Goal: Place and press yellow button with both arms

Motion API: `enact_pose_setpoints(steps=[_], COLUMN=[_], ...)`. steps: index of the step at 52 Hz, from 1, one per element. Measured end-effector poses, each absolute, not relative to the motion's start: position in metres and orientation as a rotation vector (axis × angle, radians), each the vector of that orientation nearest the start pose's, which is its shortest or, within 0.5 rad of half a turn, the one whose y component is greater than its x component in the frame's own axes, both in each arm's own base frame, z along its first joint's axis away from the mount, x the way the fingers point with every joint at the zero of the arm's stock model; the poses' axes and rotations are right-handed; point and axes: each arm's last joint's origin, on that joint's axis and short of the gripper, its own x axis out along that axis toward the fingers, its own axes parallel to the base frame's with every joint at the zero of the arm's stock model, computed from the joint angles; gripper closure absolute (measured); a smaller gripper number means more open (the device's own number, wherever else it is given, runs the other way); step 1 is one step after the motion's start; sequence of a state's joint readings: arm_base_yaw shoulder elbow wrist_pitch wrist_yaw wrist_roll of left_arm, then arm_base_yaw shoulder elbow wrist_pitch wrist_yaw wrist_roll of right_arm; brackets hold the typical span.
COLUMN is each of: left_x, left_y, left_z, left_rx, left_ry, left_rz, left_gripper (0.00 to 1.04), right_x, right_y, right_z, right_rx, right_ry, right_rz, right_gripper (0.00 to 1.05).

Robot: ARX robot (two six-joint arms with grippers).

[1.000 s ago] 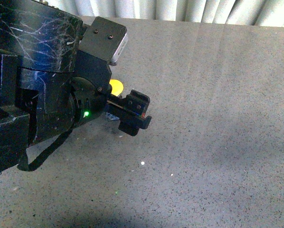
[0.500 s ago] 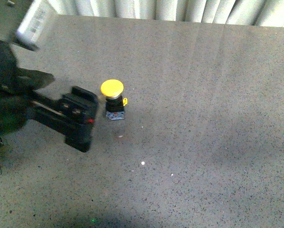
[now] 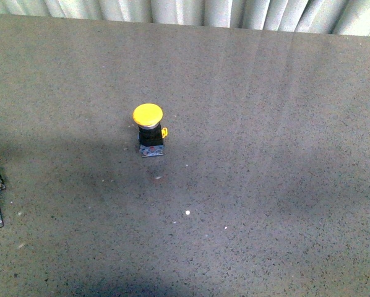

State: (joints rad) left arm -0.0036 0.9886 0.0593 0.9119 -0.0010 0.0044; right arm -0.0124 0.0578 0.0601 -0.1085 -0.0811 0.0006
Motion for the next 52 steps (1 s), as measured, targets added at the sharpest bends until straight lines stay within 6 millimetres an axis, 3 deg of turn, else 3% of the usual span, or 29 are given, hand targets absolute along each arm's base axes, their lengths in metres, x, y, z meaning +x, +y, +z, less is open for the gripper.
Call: enact_pose_setpoints(steps=[3, 7, 10, 18, 22, 33, 43, 48, 52], left_x=[0.162, 0.156, 0.151, 0.143, 0.138, 0.129, 0.122, 0.118, 0.117], left_y=[-0.001, -0.001, 0.0, 0.0, 0.0, 0.0, 0.0, 0.0, 0.0], left_z=[0.162, 0.164, 0.164, 0.163, 0.165, 0.169, 0.17, 0.171, 0.171], left_rx=[0.001, 0.002, 0.002, 0.002, 0.002, 0.002, 0.002, 0.002, 0.002], left_ry=[0.015, 0.009, 0.013, 0.011, 0.006, -0.006, -0.011, -0.012, -0.012], left_rz=[-0.004, -0.004, -0.003, -0.003, -0.003, -0.003, -0.003, -0.003, -0.003], left_gripper=[1.04, 1.03, 1.03, 1.03, 1.03, 1.03, 1.03, 1.03, 1.03], right_x=[0.102, 0.123, 0.145, 0.19, 0.222, 0.282, 0.326, 0.339, 0.344], right_y=[0.003, 0.008, 0.013, 0.032, 0.057, 0.113, 0.162, 0.182, 0.189], right_z=[0.172, 0.179, 0.192, 0.204, 0.202, 0.198, 0.193, 0.179, 0.173], right_rx=[0.022, 0.001, -0.035, -0.066, -0.097, -0.098, -0.132, -0.152, -0.158], right_ry=[0.357, 0.495, 0.48, 0.491, 0.539, 0.649, 0.71, 0.75, 0.766], right_rz=[0.135, 0.177, 0.19, 0.239, 0.288, 0.37, 0.411, 0.432, 0.439], right_gripper=[0.09, 0.09, 0.09, 0.09, 0.09, 0.09, 0.49, 0.7, 0.8])
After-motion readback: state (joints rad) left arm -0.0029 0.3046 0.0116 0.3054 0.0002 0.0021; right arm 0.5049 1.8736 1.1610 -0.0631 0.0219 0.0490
